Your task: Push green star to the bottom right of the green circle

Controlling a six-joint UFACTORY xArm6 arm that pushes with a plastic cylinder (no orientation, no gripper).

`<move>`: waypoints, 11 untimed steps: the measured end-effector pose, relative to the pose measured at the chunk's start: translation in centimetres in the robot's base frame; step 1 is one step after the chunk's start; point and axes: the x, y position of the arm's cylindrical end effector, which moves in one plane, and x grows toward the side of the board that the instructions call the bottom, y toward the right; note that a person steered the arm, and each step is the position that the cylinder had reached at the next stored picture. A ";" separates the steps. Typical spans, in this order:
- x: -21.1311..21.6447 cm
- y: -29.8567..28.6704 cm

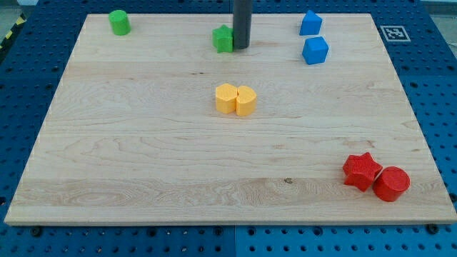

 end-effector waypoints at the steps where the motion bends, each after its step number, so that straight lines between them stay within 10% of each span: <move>1: 0.0 -3.0; 11: -4.4 -9.4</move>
